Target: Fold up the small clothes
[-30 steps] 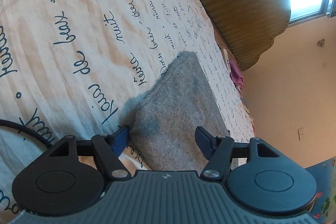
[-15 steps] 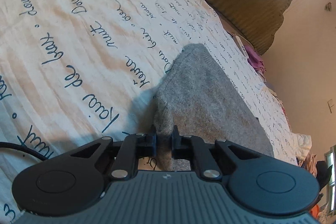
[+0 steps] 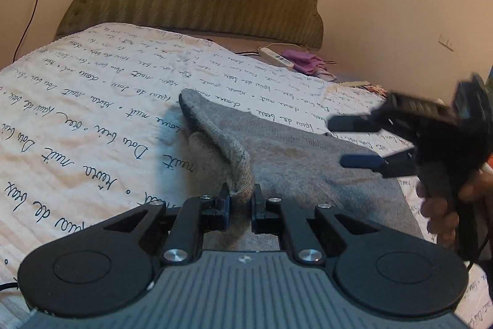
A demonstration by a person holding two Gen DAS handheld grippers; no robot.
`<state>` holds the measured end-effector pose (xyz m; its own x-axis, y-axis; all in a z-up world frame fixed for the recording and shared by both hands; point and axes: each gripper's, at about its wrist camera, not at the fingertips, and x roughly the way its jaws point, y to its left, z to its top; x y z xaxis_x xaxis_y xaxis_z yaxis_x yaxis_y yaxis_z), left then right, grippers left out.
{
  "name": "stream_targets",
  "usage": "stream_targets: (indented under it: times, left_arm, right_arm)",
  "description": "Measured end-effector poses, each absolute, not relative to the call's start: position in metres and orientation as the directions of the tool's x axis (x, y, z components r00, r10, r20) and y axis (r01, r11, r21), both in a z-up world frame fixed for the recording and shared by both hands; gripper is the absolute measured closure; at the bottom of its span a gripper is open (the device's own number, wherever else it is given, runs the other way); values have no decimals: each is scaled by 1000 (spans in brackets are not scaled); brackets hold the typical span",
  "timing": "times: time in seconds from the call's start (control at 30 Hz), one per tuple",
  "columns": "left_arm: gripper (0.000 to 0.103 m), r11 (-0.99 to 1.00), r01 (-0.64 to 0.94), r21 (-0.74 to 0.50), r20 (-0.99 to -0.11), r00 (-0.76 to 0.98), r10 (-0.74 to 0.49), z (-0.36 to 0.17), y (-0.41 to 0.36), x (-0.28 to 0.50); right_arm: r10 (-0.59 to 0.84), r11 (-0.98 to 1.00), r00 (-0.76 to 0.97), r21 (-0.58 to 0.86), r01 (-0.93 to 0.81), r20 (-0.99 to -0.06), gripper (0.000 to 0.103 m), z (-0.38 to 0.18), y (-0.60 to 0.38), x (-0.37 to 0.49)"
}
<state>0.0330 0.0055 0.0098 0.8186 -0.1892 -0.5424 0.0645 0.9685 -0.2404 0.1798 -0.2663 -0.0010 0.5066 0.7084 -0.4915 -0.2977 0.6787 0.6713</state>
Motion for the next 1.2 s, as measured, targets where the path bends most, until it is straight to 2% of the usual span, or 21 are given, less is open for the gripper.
stream_targets:
  times: [0.13, 0.33, 0.53, 0.57, 0.6, 0.63, 0.67, 0.7, 0.8, 0.97, 1.2]
  left_arm:
    - [93, 974, 103, -201, -545, 815, -198, 3, -5, 33]
    - [93, 982, 132, -133, -554, 812, -184, -4, -15, 38]
    - [93, 977, 175, -119, -539, 815, -211, -7, -22, 40]
    - [93, 977, 179, -113, -538, 816, -211, -8, -23, 40]
    - [93, 977, 182, -110, -539, 815, -213, -9, -23, 40]
    - [93, 977, 184, -111, -540, 814, -215, -10, -22, 41]
    - [93, 976, 186, -113, -541, 813, -217, -10, -21, 42]
    - [93, 975, 189, -116, -540, 812, -222, -10, -20, 41]
    - [94, 971, 208, -121, -533, 811, -240, -8, -22, 40]
    - [94, 957, 265, -117, -521, 804, -287, 1, -39, 37]
    - [94, 904, 410, -126, -483, 770, -416, 17, -91, 38]
  right_arm:
    - [788, 614, 329, 700, -365, -520, 20, 8, -201, 212]
    - [707, 680, 205, 570, -462, -677, 20, 13, -114, 247]
    - [550, 700, 150, 355, -620, -822, 20, 8, -44, 248]
    - [530, 701, 160, 324, -635, -833, 27, 5, -40, 249]
    - [509, 706, 168, 298, -642, -844, 46, 1, -37, 253]
    - [486, 714, 173, 275, -644, -856, 56, -4, -37, 255]
    - [469, 720, 183, 255, -645, -864, 73, -7, -39, 258]
    - [472, 723, 189, 255, -642, -861, 83, -8, -45, 261]
    - [549, 703, 171, 342, -623, -818, 91, -7, -71, 267]
    - [658, 672, 192, 452, -587, -728, 92, 4, -117, 266]
    - [718, 666, 283, 509, -545, -637, 93, 27, -215, 255]
